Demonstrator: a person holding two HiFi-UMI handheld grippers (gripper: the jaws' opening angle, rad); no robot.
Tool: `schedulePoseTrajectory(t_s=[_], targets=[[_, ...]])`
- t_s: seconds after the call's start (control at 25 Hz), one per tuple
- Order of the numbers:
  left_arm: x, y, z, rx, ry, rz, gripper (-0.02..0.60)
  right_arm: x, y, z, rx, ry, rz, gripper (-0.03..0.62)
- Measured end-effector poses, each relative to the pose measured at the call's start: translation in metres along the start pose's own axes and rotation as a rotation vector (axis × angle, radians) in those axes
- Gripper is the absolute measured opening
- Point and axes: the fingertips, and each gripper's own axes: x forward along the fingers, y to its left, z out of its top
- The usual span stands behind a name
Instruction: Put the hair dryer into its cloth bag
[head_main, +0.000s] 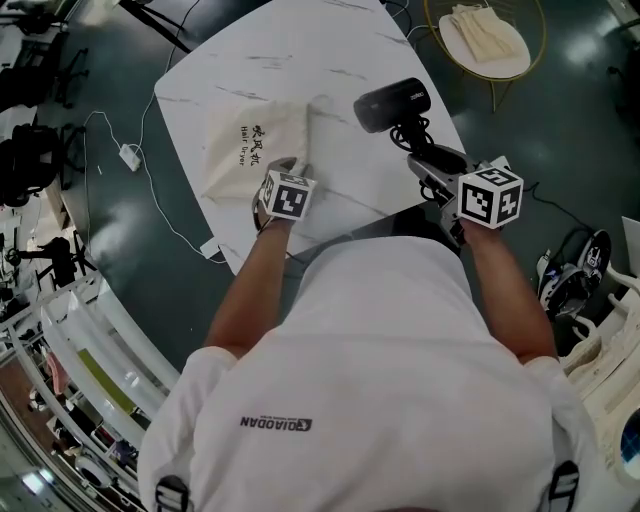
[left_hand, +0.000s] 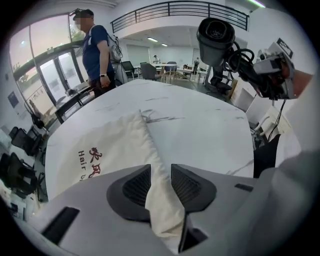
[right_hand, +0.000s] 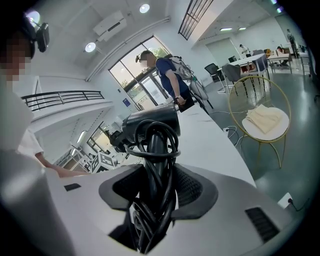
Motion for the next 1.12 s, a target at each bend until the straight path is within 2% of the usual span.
schedulePoseTrajectory(t_s=[0.2, 0.48, 0.84, 1.12], targets=[[0.012, -0.007, -0.011, -0.015, 0.061, -0.038, 0.141, -0.001, 0.0, 0.003, 0.027, -0.019, 0.017, 0.21], [0.012, 0.0, -0.018, -0.122, 0.046, -0.074, 0.106, -0.003, 0.002, 0.005, 0.025, -0.031, 0.031, 0.21], [-0.005, 0.003, -0.009, -0.237, -0.05, -0.082, 0.064, 0.0, 0.004, 0.004, 0.005, -0.01, 0.053, 0.212], [-0.019, 0.015, -0.001, -0.412, -0.136, -0.151, 0.058, 0.017, 0.012, 0.006, -0.02, 0.017, 0.071, 0.212]])
